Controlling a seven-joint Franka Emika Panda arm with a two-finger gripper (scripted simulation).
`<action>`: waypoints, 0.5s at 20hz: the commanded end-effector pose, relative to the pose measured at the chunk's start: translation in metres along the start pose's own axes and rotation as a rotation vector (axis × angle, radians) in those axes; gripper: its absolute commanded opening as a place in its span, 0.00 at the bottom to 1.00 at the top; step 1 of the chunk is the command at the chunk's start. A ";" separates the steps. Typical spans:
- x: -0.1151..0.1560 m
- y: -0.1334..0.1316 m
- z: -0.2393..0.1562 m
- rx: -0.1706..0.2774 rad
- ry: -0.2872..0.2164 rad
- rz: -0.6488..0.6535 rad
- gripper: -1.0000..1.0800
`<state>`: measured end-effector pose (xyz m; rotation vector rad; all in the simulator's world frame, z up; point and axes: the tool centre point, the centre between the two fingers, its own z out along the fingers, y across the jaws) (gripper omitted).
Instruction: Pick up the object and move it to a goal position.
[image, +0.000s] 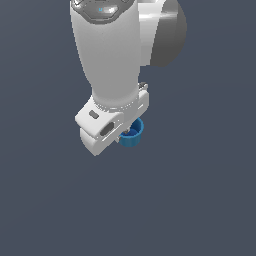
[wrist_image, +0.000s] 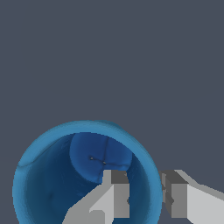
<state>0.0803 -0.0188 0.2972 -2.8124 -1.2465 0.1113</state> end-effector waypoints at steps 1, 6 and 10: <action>0.000 -0.005 -0.027 -0.001 0.001 0.000 0.00; 0.001 -0.012 -0.074 -0.001 0.001 0.000 0.00; 0.002 -0.016 -0.103 -0.001 0.001 0.001 0.00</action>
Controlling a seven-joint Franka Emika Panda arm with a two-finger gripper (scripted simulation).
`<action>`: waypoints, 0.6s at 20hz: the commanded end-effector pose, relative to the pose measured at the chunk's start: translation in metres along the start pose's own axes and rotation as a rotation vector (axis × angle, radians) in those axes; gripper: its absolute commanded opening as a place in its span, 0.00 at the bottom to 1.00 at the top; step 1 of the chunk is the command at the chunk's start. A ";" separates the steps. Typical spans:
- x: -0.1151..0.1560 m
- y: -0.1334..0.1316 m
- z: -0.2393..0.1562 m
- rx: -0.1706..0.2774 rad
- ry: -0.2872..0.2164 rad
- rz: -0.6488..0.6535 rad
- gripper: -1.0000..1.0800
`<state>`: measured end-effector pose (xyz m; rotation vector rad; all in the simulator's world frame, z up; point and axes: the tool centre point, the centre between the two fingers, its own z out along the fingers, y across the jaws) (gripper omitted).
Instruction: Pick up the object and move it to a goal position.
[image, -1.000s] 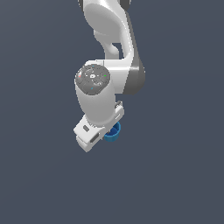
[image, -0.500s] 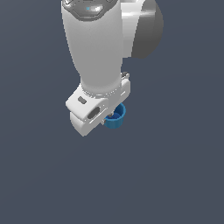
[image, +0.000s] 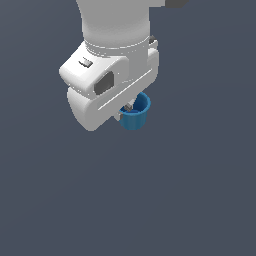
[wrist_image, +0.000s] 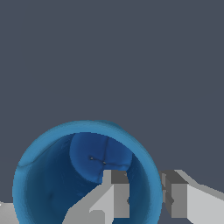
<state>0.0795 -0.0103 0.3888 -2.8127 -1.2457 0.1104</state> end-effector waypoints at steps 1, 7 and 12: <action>0.000 -0.003 -0.018 -0.001 0.001 0.000 0.00; 0.002 -0.007 -0.047 -0.001 0.001 0.001 0.00; 0.002 -0.008 -0.062 -0.001 0.001 0.001 0.00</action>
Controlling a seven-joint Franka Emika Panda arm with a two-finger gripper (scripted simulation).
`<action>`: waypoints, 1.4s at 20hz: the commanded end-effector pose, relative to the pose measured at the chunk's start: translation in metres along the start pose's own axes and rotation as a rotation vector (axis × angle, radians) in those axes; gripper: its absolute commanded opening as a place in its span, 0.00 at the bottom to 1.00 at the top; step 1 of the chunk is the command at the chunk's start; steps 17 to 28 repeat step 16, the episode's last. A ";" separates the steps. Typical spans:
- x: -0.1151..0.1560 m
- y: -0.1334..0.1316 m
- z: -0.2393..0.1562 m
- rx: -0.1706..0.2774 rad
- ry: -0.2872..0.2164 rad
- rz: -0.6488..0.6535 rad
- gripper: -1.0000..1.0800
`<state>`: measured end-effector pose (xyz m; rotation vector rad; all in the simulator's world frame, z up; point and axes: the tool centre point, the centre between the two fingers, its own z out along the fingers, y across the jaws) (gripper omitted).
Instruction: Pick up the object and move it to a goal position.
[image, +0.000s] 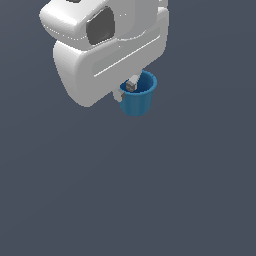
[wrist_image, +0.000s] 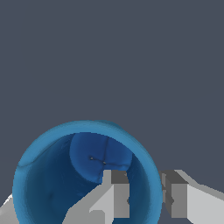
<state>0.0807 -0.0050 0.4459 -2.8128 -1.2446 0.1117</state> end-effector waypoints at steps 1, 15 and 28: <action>0.000 -0.001 -0.008 -0.001 0.001 0.000 0.00; 0.001 -0.002 -0.017 -0.001 0.001 0.000 0.00; 0.001 -0.002 -0.017 -0.001 0.001 0.000 0.00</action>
